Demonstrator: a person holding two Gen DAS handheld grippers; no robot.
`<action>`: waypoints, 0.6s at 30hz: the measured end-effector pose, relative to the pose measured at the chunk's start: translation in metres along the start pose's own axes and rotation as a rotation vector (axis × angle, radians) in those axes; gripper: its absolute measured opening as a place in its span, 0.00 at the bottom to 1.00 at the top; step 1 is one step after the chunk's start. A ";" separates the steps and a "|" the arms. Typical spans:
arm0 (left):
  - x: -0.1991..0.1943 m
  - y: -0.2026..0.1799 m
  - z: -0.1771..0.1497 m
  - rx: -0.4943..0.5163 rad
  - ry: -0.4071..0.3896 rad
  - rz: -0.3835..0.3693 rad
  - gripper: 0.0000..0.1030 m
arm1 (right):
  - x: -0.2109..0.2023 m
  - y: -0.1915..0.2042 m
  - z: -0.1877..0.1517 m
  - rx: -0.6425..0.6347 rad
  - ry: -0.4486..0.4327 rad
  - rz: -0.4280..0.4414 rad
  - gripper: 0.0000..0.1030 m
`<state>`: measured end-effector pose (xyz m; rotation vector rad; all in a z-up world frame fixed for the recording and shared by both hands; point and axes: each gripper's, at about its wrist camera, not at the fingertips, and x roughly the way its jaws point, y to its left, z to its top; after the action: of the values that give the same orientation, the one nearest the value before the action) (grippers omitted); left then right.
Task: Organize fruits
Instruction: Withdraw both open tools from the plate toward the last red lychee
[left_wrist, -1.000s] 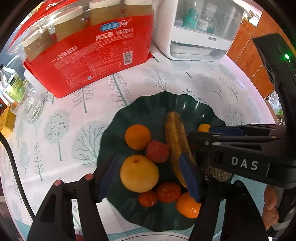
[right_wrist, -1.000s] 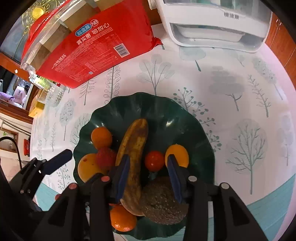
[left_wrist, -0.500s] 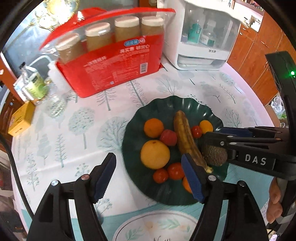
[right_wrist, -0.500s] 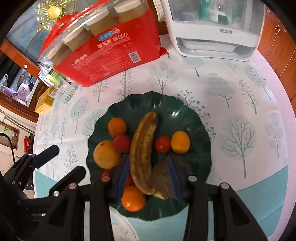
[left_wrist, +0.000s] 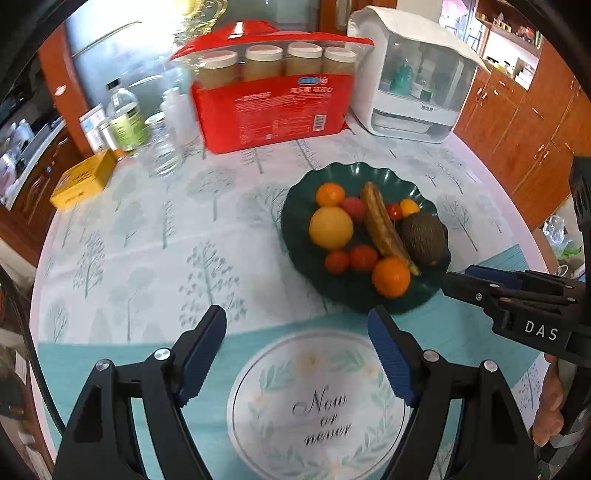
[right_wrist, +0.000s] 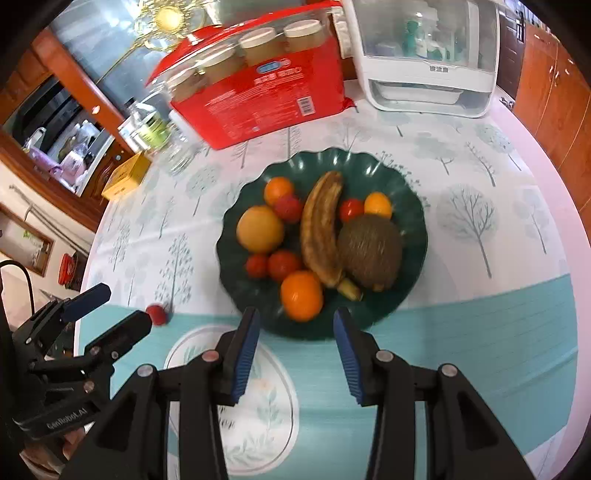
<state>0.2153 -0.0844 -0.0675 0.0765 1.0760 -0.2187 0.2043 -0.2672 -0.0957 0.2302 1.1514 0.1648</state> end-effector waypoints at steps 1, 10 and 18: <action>-0.005 0.002 -0.007 -0.007 -0.007 0.005 0.76 | -0.002 0.002 -0.004 -0.005 -0.003 0.002 0.41; -0.042 0.038 -0.056 -0.082 -0.060 0.080 0.77 | -0.012 0.040 -0.033 -0.083 -0.037 0.040 0.41; -0.067 0.088 -0.080 -0.172 -0.119 0.185 0.77 | -0.009 0.090 -0.037 -0.194 -0.046 0.061 0.41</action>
<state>0.1347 0.0239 -0.0504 0.0087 0.9589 0.0360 0.1657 -0.1790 -0.0788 0.0971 1.0758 0.3221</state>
